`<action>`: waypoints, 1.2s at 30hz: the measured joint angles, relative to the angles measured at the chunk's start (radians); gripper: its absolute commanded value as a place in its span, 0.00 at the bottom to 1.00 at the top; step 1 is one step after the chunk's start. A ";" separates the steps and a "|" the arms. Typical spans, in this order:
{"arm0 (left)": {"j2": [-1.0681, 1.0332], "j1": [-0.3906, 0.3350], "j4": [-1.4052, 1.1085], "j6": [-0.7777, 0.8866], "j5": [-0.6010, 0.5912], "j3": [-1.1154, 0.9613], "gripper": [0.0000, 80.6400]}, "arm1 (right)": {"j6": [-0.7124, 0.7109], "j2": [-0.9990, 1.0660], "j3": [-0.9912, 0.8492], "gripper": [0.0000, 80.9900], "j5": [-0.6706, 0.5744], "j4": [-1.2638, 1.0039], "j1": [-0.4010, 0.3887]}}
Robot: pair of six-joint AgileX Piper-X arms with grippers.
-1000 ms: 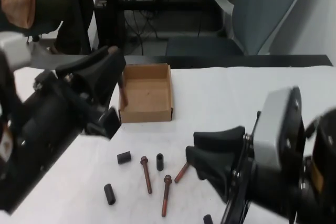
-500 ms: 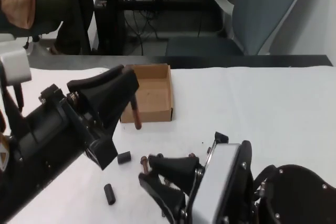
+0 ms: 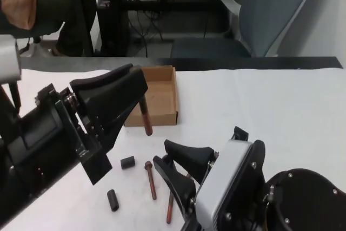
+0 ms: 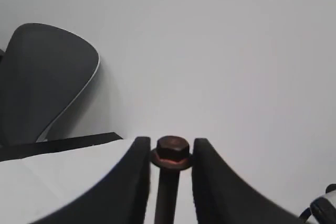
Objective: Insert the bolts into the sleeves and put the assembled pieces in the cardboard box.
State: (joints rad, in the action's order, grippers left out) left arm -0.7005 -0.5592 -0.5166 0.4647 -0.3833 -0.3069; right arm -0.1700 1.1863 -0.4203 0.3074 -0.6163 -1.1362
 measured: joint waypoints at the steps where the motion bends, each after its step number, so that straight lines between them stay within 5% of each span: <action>1: 0.000 0.000 -0.001 0.003 0.000 0.000 0.02 | -0.001 0.000 0.000 0.01 0.000 -0.010 0.000; 36: 0.007 0.000 0.058 -0.074 -0.055 0.000 0.03 | -0.038 0.074 -0.079 0.01 -0.017 -0.206 0.000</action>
State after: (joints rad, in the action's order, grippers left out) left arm -0.6935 -0.5592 -0.4590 0.3908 -0.4387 -0.3069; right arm -0.2080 1.2606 -0.4993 0.2900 -0.8228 -1.1362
